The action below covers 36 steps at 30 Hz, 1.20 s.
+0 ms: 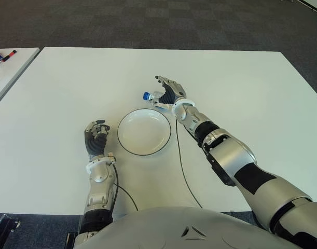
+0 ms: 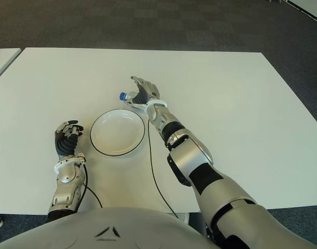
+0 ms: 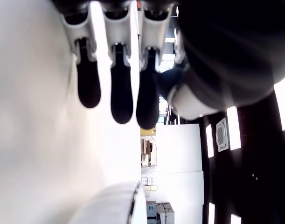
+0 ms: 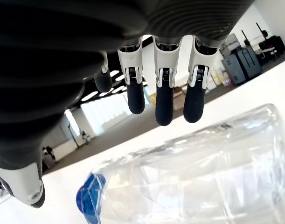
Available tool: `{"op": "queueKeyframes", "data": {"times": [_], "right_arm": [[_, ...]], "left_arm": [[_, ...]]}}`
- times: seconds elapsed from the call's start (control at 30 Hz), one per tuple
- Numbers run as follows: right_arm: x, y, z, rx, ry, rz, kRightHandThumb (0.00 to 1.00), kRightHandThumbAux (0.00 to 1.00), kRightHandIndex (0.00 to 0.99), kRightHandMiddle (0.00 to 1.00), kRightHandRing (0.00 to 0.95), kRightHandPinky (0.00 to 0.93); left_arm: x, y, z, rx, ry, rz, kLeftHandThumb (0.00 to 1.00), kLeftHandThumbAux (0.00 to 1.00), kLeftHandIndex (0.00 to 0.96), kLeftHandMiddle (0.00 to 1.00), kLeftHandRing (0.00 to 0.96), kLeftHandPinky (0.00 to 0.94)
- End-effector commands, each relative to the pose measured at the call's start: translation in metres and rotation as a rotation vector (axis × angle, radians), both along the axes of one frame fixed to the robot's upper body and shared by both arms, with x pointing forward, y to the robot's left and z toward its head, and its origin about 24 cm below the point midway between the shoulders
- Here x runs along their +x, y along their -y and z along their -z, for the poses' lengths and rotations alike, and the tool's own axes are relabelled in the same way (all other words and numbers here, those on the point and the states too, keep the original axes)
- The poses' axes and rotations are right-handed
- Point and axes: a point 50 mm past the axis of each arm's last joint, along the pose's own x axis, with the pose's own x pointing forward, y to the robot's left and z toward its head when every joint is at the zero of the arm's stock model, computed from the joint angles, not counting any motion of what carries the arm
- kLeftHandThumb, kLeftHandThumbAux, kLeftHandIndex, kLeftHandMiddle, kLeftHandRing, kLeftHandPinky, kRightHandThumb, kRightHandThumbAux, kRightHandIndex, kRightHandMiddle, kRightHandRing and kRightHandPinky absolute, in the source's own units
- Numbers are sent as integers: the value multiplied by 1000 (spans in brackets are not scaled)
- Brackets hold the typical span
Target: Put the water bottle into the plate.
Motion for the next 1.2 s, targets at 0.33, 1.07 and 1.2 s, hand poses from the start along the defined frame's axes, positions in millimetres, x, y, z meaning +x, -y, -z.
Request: {"op": "queueKeyframes", "data": {"times": [0.33, 1.07, 1.2], "right_arm": [[-4, -1, 8, -2, -49, -5, 289, 654, 67, 197, 253, 338], [-9, -3, 9, 62, -20, -47, 252, 647, 57, 208, 275, 355], [-10, -3, 9, 81, -15, -57, 233, 650, 57, 215, 284, 361]], "left_arm": [[-9, 4, 7, -25, -68, -5, 688, 724, 423, 546, 513, 464], [-14, 3, 4, -43, -76, -34, 692, 722, 426, 549, 522, 492], [-16, 3, 4, -44, -76, -41, 690, 722, 424, 546, 516, 478]]}}
